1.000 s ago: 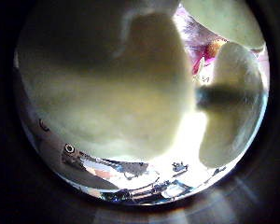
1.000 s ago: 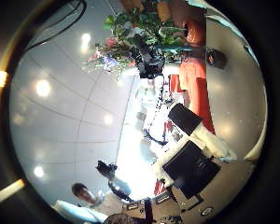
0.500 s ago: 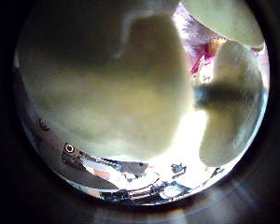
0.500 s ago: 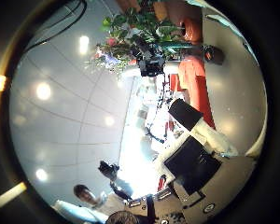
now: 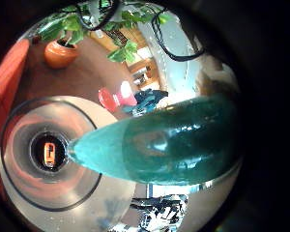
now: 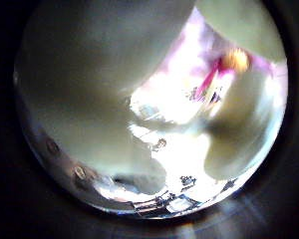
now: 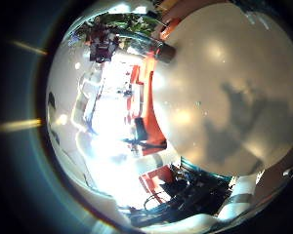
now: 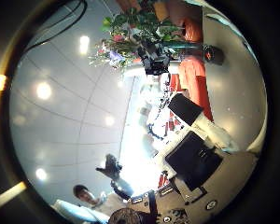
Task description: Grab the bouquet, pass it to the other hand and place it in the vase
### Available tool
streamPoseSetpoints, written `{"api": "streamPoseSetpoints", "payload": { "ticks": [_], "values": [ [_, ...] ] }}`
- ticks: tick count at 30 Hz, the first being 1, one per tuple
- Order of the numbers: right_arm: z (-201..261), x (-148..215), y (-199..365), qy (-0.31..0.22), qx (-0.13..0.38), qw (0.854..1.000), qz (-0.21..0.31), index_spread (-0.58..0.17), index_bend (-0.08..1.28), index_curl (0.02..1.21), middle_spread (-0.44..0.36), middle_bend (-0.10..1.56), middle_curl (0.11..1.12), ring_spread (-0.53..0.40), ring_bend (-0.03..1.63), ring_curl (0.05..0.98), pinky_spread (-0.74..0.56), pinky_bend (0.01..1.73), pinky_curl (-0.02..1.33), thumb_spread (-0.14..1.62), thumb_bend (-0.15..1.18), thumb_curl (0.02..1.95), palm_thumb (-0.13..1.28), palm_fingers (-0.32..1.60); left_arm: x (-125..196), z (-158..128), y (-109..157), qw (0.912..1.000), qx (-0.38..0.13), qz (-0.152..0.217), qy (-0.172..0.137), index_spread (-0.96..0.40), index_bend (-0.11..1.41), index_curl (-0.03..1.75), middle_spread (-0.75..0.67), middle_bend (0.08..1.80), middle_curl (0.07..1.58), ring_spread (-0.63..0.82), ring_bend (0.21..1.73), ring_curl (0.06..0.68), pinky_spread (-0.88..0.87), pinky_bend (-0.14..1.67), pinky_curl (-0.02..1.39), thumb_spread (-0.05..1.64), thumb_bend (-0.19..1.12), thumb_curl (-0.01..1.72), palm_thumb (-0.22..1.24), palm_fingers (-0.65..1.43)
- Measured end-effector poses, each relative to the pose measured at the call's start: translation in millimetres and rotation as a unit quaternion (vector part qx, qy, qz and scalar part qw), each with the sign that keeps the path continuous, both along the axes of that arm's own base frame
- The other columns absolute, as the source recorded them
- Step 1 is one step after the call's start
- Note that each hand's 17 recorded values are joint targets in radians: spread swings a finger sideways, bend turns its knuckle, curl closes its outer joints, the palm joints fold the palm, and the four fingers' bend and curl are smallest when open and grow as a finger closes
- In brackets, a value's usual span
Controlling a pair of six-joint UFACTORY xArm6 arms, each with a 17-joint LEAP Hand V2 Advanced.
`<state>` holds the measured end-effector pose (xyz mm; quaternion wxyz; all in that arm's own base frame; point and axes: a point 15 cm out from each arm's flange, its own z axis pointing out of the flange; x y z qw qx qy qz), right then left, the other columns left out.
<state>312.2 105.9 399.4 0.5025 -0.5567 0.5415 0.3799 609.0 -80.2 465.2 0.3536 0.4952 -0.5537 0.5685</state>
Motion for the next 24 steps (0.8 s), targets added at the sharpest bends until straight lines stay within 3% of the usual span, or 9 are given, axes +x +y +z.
{"api": "streamPoseSetpoints", "payload": {
  "ticks": [2, 3, 9, 13, 16, 24],
  "values": [
    [0.3, -0.4, 0.7, 0.0, 0.001, 1.0, 0.001, -0.383, 0.2, 0.36, -0.082, 0.31, 0.36, -0.033, 0.68, 0.185, 0.43, 0.63, 0.22, 1.01, -0.02, 0.54, 0.77, 0.41, -4.2, -7.4, 6.6, 0.9999, -0.005, -0.01, 0.003, -0.46, 0.09, 1.27, -0.22, 0.42, 1.02, 0.09, 0.96, 0.391, -0.02, 0.49, 0.77, 0.96, -0.12, 0.65, 0.42, -0.52],
    [1.4, -0.5, 1.1, -0.001, 0.002, 1.0, 0.002, -0.381, 0.2, 0.37, -0.082, 0.31, 0.36, -0.033, 0.67, 0.183, 0.43, 0.63, 0.22, 1.01, -0.02, 0.54, 0.77, 0.42, -4.4, -13.4, 14.9, 0.9999, -0.005, -0.009, 0.008, -0.37, 0.03, 1.19, -0.06, 0.29, 0.95, 0.22, 0.87, 0.325, 0.14, 0.42, 0.69, 0.95, -0.1, 0.6, 0.34, -0.47],
    [5.6, 0.2, 2.8, -0.005, 0.009, 1.0, 0.002, -0.388, 0.2, 0.38, -0.097, 0.31, 0.36, -0.042, 0.66, 0.175, 0.43, 0.6, 0.19, 1.01, -0.02, 0.54, 0.77, 0.45, -8.4, -34.5, 66.3, 0.9993, 0.014, 0.02, 0.028, -0.02, 0.01, 0.87, 0.4, 0.12, 0.69, 0.51, 0.66, 0.216, 0.5, 0.28, 0.52, 0.9, -0.06, 0.46, 0.13, -0.38],
    [8.7, -1.4, 3.7, -0.011, 0.007, 1.0, 0.002, -0.386, 0.21, 0.39, -0.151, 0.3, 0.36, -0.048, 0.66, 0.172, 0.43, 0.59, 0.18, 1.01, -0.02, 0.54, 0.77, 0.47, -32.9, -43.2, 116.7, 0.9984, 0.005, 0.031, 0.047, 0.11, 0.03, 0.7, 0.53, 0.12, 0.58, 0.58, 0.6, 0.188, 0.57, 0.24, 0.47, 0.89, -0.04, 0.43, 0.11, -0.34],
    [11.5, -1.6, 5.0, -0.015, 0.009, 1.0, 0.002, -0.387, 0.2, 0.4, -0.16, 0.29, 0.36, -0.057, 0.66, 0.169, 0.43, 0.59, 0.17, 1.01, -0.02, 0.54, 0.77, 0.48, -56.9, -34.5, 150.8, 0.9981, -0.004, 0.042, 0.045, 0.17, 0.05, 0.58, 0.58, 0.12, 0.5, 0.62, 0.55, 0.172, 0.61, 0.22, 0.44, 0.88, -0.04, 0.4, 0.1, -0.31],
    [16.5, -5.6, 8.5, -0.031, 0.009, 0.999, 0.009, -0.394, 0.2, 0.41, -0.151, 0.29, 0.37, -0.071, 0.65, 0.161, 0.43, 0.58, 0.14, 1.01, -0.02, 0.54, 0.77, 0.51, -126.6, 10.5, 170.1, 0.9984, 0.005, 0.055, 0.015, 0.22, 0.11, 0.38, 0.61, 0.14, 0.35, 0.66, 0.48, 0.153, 0.63, 0.18, 0.38, 0.88, -0.03, 0.37, 0.11, -0.22]
  ]
}}
